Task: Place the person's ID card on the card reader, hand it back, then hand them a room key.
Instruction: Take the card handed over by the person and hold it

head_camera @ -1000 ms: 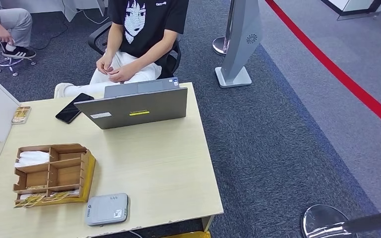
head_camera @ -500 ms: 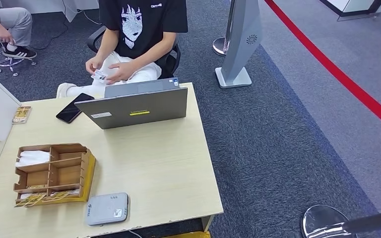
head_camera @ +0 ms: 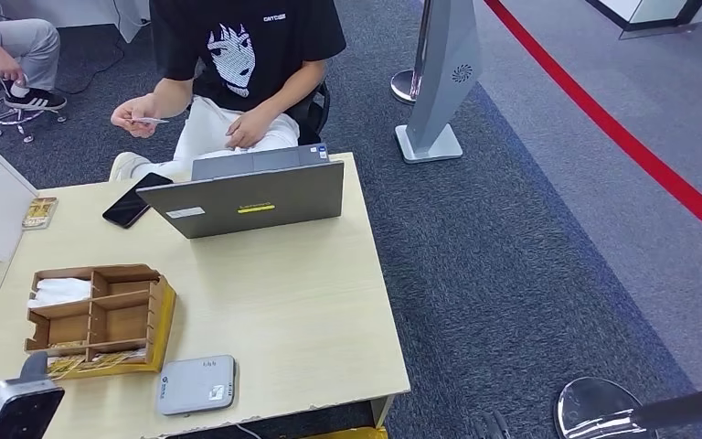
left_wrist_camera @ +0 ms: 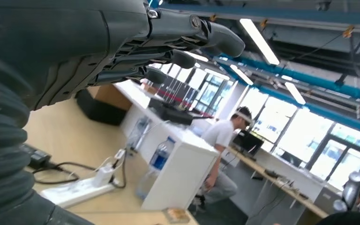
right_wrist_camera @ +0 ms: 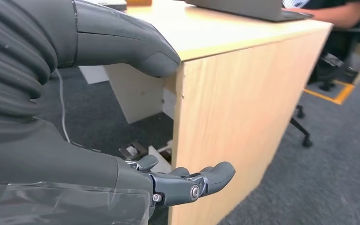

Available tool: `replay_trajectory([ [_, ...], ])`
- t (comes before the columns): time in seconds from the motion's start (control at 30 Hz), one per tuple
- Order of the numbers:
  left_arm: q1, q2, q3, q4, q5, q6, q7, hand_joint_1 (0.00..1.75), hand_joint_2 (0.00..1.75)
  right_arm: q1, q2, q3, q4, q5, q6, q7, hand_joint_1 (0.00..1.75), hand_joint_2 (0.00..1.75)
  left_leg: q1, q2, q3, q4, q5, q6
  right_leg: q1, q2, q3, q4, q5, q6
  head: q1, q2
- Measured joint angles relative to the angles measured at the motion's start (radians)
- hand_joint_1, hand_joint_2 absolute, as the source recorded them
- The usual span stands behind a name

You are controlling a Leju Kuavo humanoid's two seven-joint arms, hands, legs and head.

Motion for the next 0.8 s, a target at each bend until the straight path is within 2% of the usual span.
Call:
replay_trajectory([
  [0.07, -0.062, 0.062, -0.044, 0.02, -0.078, 0.009, 0.055, 0.0, 1.75, -0.007, 0.0, -0.003, 0.013, 0.027, 0.021, 0.018, 0.0, 1.75, 0.0, 0.0, 0.0, 0.0, 0.001, -0.001, 0.0, 0.0, 0.0, 0.0, 0.0, 0.0, 0.0, 0.0],
  [0.23, -0.231, 0.267, -0.127, 0.156, -0.236, 0.018, 0.153, 0.0, 1.75, -0.024, 0.0, -0.027, 0.059, -0.024, 0.097, 0.096, 0.0, 1.75, 0.001, 0.0, 0.0, 0.0, 0.003, -0.003, 0.001, 0.0, 0.0, 0.002, 0.001, -0.002, -0.002, 0.0],
  [0.37, -0.325, 0.379, -0.153, 0.265, -0.26, -0.003, 0.198, 0.0, 1.75, -0.031, 0.0, -0.045, 0.09, -0.041, 0.077, 0.077, 0.0, 1.75, 0.001, 0.001, -0.001, 0.0, 0.004, -0.004, 0.001, 0.002, -0.001, 0.003, 0.002, -0.004, -0.002, 0.0],
  [0.43, -0.349, 0.418, -0.156, 0.308, -0.265, -0.006, 0.204, 0.0, 1.75, -0.032, 0.0, -0.041, 0.099, -0.031, 0.053, 0.05, 0.0, 1.75, 0.001, 0.002, -0.001, 0.0, 0.004, -0.004, 0.001, 0.003, -0.002, 0.003, 0.002, -0.004, -0.002, 0.0],
  [0.53, -0.373, 0.453, -0.158, 0.351, -0.286, -0.018, 0.217, 0.0, 1.75, -0.033, 0.0, -0.03, 0.104, 0.026, 0.038, 0.034, 0.0, 1.75, 0.001, 0.002, -0.002, 0.0, 0.004, -0.004, 0.001, 0.003, -0.002, 0.003, 0.002, -0.004, -0.002, 0.0],
  [0.7, -0.393, 0.481, -0.164, 0.385, -0.332, -0.022, 0.24, 0.0, 1.75, -0.038, 0.0, -0.033, 0.106, 0.132, 0.094, 0.068, 0.0, 1.75, 0.001, 0.002, -0.002, 0.0, 0.004, -0.004, 0.001, 0.003, -0.003, 0.003, 0.002, -0.004, -0.002, 0.0],
  [0.8, -0.394, 0.486, -0.164, 0.398, -0.347, -0.016, 0.243, 1.31, 1.75, -0.037, 0.0, -0.041, 0.107, 0.151, 0.112, 0.077, 0.0, 1.75, 0.001, 0.002, -0.002, 0.0, 0.004, -0.004, 0.001, 0.003, -0.003, 0.003, 0.002, -0.004, -0.002, 0.0],
])
